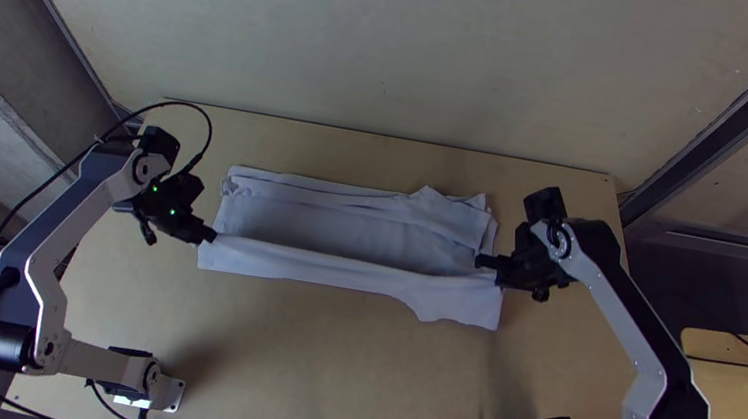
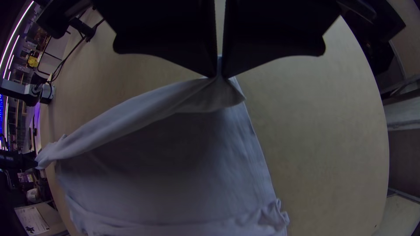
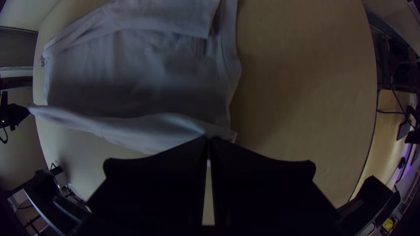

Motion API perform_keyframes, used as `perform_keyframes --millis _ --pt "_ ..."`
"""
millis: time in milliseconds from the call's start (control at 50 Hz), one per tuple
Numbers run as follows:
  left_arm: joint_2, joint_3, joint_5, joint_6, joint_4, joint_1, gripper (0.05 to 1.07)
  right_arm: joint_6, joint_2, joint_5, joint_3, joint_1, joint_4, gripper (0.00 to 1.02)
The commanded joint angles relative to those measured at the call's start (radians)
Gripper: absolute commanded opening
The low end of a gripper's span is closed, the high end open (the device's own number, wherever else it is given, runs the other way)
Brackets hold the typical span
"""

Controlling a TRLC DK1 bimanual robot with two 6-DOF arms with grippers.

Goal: Fold the t-shirt

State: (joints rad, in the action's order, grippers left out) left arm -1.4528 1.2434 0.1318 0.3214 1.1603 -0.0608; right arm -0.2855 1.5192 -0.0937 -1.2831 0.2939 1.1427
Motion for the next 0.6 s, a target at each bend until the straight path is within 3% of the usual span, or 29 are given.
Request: perform_keyframes --millis 0,580 --pt "-0.057 0.079 0.008 -0.005 0.006 0.001 0.08 0.026 0.076 0.018 -0.084 -0.022 0.012 0.03" --pt "-0.356 0.373 0.008 0.004 -0.004 -0.008 0.08 0.074 0.470 0.038 -0.478 -0.091 -0.003 0.03"
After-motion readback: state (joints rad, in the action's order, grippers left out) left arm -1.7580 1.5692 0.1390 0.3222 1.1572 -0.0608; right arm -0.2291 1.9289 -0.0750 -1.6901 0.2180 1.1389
